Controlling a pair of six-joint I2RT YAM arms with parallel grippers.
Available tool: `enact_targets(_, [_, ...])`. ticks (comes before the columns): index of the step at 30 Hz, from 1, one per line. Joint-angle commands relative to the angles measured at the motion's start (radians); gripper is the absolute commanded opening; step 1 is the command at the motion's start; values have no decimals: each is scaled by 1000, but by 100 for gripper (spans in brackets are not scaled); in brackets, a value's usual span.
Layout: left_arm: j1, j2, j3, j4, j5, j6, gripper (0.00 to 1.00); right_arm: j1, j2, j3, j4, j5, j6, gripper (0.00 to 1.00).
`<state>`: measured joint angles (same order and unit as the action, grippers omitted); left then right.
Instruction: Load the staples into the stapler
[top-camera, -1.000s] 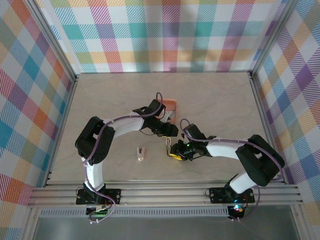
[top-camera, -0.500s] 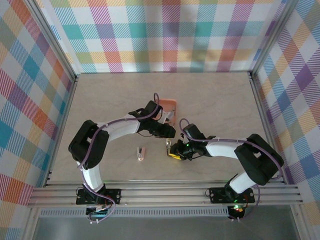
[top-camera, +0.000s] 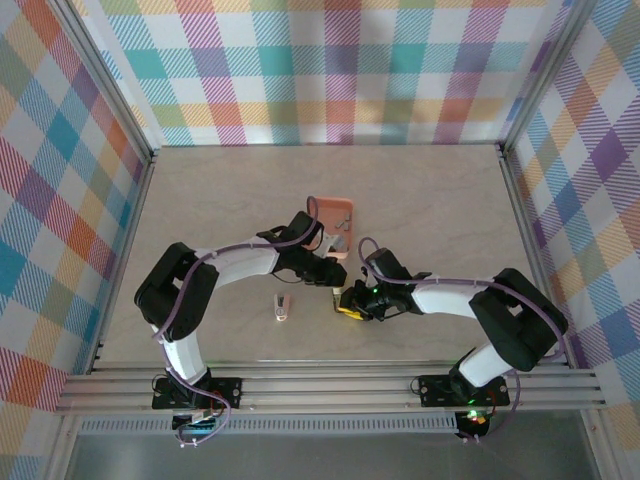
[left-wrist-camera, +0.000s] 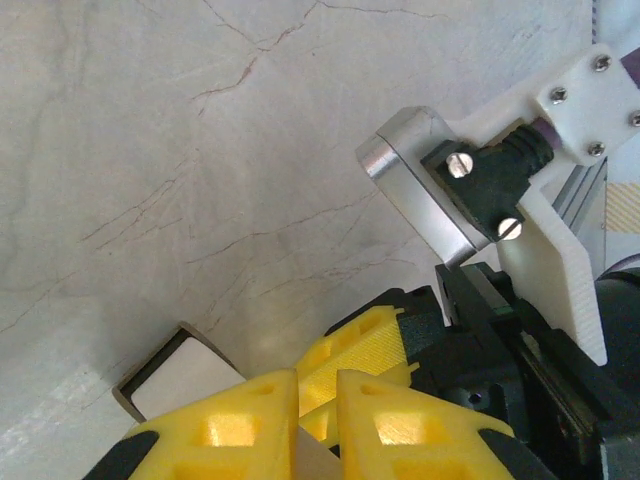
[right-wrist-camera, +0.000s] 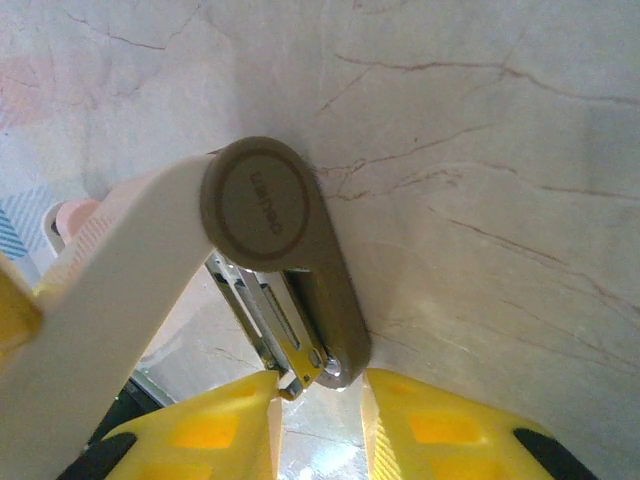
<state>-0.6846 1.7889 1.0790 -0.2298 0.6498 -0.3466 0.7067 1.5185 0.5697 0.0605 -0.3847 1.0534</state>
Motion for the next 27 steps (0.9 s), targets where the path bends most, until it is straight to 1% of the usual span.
enact_targets(1, [-24, -30, -35, -29, -19, 25, 18, 4, -17, -37, -59, 79, -30, 28])
enact_targets(3, [-25, -31, -43, -31, -24, 32, 18, 3, -48, -42, -74, 83, -37, 30])
enact_targets(13, [-50, -21, -49, -39, -65, 52, 18, -2, -222, -40, -228, 92, -98, 33])
enact_targets(17, [-66, -22, -58, -39, -91, 50, 18, -2, -272, -37, -229, 78, -93, 36])
enact_targets(19, [-67, -24, -62, -39, -108, 46, 18, -3, -273, -17, -235, 67, -94, 38])
enact_targets(23, [-66, -22, -66, -37, -130, 43, 18, -3, -228, 10, -230, 58, -94, 38])
enact_targets(27, [-66, -19, -66, -36, -134, 41, 18, -3, -164, 12, -155, 39, -78, 37])
